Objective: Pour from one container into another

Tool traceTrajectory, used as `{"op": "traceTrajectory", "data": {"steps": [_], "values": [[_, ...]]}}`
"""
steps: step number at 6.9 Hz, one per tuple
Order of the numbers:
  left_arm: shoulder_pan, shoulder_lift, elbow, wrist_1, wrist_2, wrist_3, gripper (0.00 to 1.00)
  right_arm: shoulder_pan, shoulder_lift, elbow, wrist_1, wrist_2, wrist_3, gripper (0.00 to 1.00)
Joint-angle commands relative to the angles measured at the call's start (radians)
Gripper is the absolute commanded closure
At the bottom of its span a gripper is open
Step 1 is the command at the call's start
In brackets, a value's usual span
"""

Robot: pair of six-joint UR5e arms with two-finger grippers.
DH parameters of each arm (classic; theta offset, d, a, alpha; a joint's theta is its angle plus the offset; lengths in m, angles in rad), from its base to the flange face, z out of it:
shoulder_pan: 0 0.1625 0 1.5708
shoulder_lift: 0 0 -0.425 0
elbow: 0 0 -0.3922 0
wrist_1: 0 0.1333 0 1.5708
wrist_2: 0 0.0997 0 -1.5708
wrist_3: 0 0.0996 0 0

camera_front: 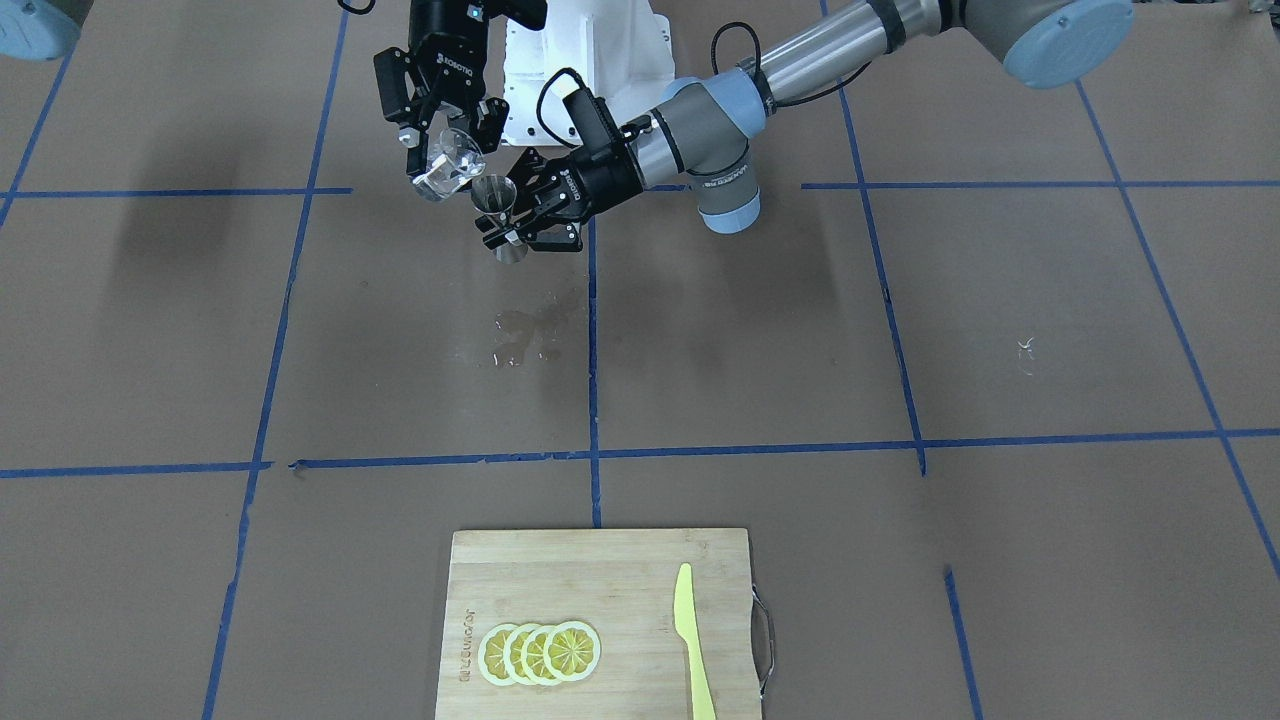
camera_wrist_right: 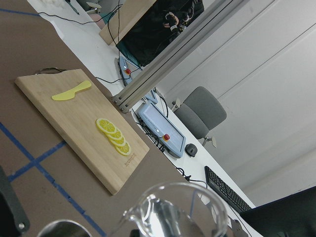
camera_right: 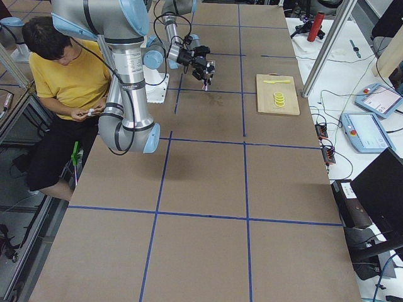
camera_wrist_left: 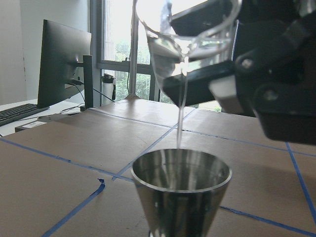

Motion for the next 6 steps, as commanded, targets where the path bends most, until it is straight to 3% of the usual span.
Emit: {"op": "traceTrajectory", "data": {"steps": [1,6], "values": [[0.001,0.000,0.000,0.000,0.001,0.000,1.00,0.001,0.010,0.000,-0.026,0.000,-0.022,1.00],[0.001,0.000,0.000,0.000,0.001,0.000,1.00,0.005,0.029,0.003,-0.089,0.000,-0.068,1.00]]}}
